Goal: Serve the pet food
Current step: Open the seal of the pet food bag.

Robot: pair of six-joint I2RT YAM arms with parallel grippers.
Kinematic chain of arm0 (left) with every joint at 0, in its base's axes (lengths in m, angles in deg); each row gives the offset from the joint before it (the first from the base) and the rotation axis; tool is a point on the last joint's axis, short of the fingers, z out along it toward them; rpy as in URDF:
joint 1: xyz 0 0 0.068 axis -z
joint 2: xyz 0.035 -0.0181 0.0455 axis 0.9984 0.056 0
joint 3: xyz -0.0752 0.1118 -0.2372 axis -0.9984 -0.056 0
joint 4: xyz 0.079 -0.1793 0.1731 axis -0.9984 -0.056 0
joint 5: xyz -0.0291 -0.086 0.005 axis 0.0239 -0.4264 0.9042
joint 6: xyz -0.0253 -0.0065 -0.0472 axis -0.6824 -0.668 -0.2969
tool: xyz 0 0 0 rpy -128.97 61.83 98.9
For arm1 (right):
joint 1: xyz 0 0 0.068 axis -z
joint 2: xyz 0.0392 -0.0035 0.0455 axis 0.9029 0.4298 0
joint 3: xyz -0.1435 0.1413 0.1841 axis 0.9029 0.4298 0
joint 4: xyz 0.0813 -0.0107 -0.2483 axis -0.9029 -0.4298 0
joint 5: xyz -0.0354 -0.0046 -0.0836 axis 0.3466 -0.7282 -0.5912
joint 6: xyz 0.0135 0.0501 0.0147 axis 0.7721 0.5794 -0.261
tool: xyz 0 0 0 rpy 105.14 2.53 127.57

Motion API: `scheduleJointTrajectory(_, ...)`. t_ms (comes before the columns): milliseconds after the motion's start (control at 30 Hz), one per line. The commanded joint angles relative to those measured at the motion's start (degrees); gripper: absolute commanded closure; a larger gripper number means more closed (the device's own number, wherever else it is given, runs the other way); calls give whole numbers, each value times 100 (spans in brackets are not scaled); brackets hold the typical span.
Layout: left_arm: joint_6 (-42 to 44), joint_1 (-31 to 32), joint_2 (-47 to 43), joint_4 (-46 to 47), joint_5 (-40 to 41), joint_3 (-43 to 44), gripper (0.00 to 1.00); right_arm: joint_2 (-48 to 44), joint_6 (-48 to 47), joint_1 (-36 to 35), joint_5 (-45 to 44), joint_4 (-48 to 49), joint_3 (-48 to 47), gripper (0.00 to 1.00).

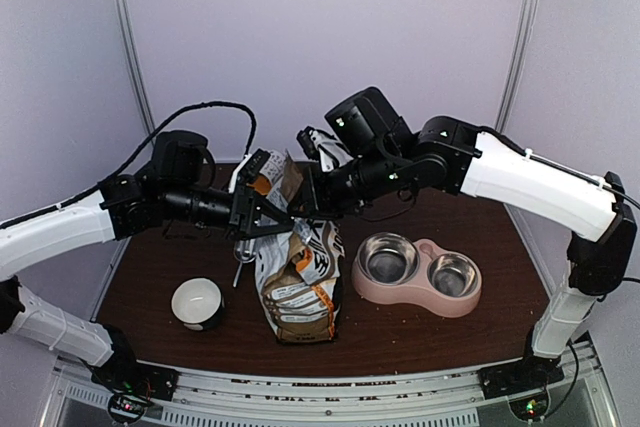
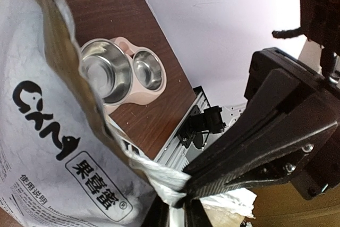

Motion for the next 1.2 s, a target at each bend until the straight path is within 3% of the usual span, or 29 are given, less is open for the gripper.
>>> scheduleJointTrajectory(0, -70, 13, 240, 367, 232, 153, 91, -86, -323, -177, 206, 391, 15, 100)
scheduleJointTrajectory(200, -129, -60, 224, 684, 217, 191, 93, -167, -476, -203, 196, 362, 146, 100)
scheduleJointTrajectory(400, -211, -84, 343, 862, 183, 215, 71, -233, -602, -215, 207, 384, 185, 100)
scheduleJointTrajectory(533, -243, -125, 365, 1045, 241, 258, 67, -247, -660, -221, 248, 361, 207, 100)
scheduleJointTrajectory(633, -234, -138, 398, 1254, 249, 260, 71, -260, -697, -221, 265, 368, 233, 100)
scheduleJointTrajectory(767, -228, -148, 464, 1366, 252, 303, 94, -293, -730, -221, 238, 351, 255, 100)
scheduleJointTrajectory(833, -232, -152, 471, 1358, 268, 296, 100, -311, -742, -228, 231, 363, 285, 100)
scheduleJointTrajectory(1033, -277, -148, 417, 1231, 508, 266, 100, -379, -861, -293, -20, 381, 346, 100)
scheduleJointTrajectory(1167, -356, -143, 276, 868, 878, 270, 100, -304, -1046, -421, -1003, -176, 130, 100)
